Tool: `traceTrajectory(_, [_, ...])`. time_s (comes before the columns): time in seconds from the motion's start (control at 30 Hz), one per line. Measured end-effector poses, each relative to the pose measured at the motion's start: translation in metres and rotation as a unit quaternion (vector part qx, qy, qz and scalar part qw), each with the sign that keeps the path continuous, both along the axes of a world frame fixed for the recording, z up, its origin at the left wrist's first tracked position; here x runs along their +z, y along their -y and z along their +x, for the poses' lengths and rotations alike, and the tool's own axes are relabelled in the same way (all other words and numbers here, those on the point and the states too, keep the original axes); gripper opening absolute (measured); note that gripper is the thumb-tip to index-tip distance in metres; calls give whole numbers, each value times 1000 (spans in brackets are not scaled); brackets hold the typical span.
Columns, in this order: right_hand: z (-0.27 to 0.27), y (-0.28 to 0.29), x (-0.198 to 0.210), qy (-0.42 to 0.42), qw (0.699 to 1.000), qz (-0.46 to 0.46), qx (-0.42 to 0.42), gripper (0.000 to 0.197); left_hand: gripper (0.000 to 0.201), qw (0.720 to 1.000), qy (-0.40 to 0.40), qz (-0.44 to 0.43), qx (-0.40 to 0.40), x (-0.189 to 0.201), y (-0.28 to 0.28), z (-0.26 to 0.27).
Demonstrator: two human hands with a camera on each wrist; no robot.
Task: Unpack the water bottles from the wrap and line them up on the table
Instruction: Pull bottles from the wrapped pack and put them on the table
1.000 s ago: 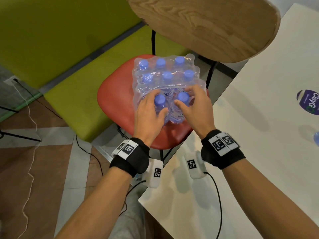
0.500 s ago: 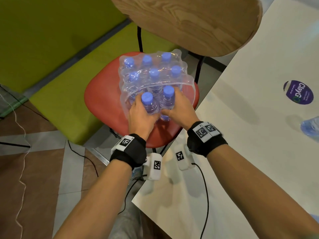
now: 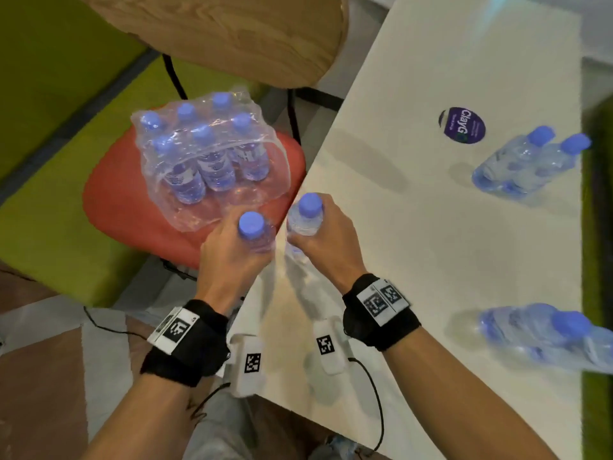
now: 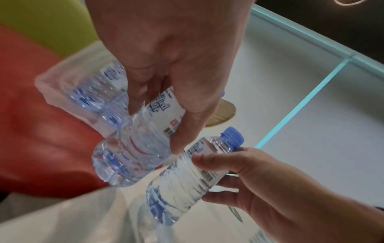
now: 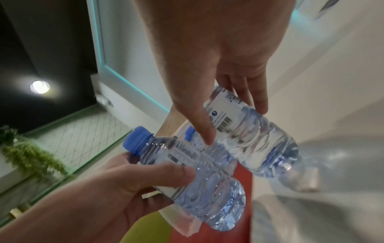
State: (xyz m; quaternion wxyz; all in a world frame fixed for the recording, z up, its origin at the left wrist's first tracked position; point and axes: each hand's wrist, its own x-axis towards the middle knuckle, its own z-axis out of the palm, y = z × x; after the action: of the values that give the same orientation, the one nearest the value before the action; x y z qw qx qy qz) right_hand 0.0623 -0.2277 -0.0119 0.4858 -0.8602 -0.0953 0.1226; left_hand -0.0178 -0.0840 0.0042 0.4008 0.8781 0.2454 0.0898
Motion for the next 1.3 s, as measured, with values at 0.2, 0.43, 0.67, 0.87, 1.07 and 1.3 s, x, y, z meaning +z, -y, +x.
traceTrajectory(0.2, [-66, 101, -13, -44, 994, 2, -103, 43, 50, 989, -47, -8, -140, -9, 79, -25])
traceTrajectory(0.43, [-135, 216, -1, -51, 972, 12, -231, 37, 50, 950, -73, -24, -302, -15, 182, -33])
traceTrajectory(0.67, [-172, 306, -3, -28, 939, -31, -342, 49, 49, 913, -85, -40, -398, -18, 280, -38])
traceTrajectory(0.87, [-176, 342, -20, -11, 924, -26, -381, 56, 50, 903, -76, -69, -416, -22, 327, -41])
traceTrajectory(1.07, [-164, 349, -30, 15, 934, -26, -355, 64, 44, 901, -97, -56, -420, -22, 343, -30])
traceTrajectory(1.3, [-160, 348, -30, 20, 937, -39, -347, 63, 43, 899, -107, -62, -420, -26, 347, -29])
